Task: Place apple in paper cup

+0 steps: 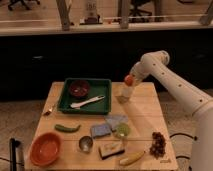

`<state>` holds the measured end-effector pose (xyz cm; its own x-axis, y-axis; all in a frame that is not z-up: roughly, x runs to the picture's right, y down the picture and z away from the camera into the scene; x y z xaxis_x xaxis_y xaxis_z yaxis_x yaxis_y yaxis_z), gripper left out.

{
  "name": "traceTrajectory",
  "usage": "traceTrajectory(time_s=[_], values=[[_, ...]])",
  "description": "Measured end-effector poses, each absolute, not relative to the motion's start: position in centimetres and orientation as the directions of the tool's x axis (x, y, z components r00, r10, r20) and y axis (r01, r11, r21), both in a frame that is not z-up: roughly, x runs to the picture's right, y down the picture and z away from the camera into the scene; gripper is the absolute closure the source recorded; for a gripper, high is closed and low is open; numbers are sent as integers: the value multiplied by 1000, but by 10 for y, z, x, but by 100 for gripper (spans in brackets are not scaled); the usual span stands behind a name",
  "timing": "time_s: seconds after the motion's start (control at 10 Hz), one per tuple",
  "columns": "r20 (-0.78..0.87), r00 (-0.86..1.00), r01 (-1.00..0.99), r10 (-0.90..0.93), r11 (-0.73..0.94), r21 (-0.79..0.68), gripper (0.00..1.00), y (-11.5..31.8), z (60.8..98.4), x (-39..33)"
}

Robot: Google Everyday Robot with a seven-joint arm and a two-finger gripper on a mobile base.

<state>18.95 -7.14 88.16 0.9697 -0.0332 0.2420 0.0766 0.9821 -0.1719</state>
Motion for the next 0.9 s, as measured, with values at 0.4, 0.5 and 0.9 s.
traceTrajectory(time_s=[0.4, 0.5, 0.9], values=[[263, 964, 95, -45, 979, -180, 47, -70, 881, 188], [264, 963, 98, -48, 979, -178, 40, -70, 880, 188], [265, 963, 99, -52, 980, -171, 20, -71, 877, 189]])
